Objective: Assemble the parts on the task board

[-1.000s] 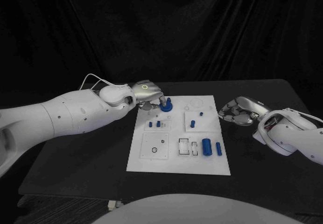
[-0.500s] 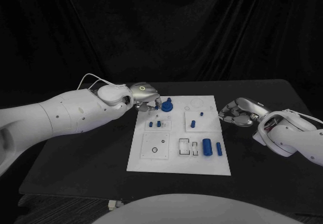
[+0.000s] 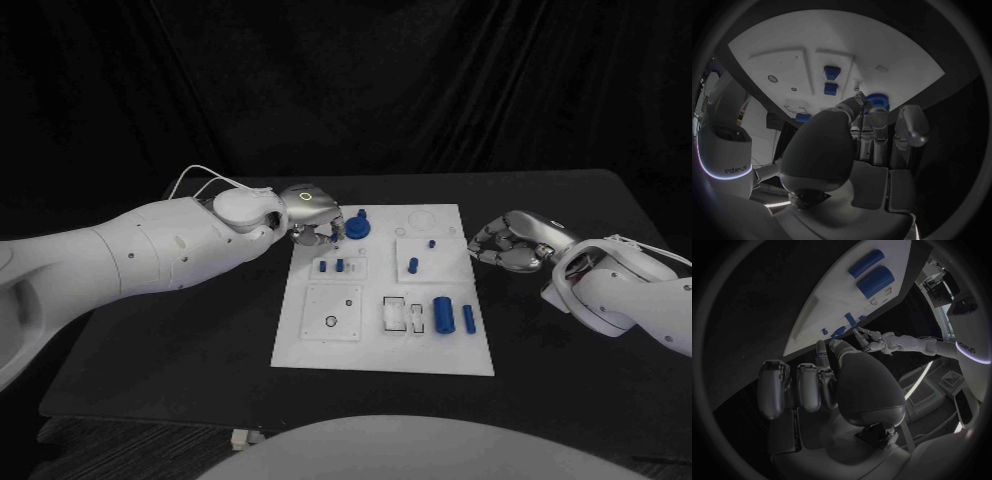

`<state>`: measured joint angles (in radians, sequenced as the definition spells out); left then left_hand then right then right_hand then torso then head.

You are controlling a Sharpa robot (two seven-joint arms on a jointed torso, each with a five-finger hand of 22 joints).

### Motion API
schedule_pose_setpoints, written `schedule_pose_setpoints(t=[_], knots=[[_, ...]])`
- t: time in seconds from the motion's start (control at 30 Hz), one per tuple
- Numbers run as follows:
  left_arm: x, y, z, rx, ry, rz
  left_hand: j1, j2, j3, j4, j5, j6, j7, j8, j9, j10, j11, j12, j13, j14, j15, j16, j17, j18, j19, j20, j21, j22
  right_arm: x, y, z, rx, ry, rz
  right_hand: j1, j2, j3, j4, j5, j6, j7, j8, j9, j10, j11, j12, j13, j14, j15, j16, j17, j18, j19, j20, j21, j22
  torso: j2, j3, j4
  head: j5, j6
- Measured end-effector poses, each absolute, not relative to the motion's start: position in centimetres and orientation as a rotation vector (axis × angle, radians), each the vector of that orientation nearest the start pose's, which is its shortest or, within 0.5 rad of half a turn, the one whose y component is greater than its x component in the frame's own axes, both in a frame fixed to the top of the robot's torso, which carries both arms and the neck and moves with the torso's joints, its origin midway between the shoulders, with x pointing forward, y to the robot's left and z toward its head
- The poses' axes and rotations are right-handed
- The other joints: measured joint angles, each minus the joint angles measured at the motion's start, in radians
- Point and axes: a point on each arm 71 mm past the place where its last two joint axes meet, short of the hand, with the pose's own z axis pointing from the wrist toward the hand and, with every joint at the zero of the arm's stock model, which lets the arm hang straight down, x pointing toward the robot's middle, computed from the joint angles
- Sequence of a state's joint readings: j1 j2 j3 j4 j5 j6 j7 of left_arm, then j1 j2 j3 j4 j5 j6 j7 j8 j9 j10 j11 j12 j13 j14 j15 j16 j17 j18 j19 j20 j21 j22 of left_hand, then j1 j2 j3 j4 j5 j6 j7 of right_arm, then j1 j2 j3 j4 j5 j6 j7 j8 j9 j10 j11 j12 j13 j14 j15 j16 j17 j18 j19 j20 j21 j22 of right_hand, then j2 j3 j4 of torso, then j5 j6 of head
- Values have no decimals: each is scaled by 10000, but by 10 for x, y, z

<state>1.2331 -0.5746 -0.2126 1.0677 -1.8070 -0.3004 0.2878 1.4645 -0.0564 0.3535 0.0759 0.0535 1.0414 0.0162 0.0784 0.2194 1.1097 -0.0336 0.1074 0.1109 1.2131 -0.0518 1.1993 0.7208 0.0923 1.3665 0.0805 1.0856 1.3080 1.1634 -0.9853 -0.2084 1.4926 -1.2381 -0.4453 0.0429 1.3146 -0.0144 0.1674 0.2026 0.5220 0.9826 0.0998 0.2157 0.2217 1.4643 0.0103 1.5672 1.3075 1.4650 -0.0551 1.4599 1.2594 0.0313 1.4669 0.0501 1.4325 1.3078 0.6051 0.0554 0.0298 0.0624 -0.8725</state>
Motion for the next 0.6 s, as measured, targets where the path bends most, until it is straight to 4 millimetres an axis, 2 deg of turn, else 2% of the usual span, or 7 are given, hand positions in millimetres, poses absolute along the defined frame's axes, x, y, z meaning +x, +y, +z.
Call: schedule_pose_setpoints(t=[0.6], knots=[[522,171,-254,8570,16332,-5776,0,0,-29,28,0,-36,-36,0,-22,-1,2,-17,-17,-135,8,-85,-111,-1,-51,21,-109,-1,451,-282,-253,565,17632,6433,0,0,0,0,0,0,0,0,5,0,0,0,-1,0,0,0,-14,1,0,0,0,-2,-9,7,-6,-16,0]])
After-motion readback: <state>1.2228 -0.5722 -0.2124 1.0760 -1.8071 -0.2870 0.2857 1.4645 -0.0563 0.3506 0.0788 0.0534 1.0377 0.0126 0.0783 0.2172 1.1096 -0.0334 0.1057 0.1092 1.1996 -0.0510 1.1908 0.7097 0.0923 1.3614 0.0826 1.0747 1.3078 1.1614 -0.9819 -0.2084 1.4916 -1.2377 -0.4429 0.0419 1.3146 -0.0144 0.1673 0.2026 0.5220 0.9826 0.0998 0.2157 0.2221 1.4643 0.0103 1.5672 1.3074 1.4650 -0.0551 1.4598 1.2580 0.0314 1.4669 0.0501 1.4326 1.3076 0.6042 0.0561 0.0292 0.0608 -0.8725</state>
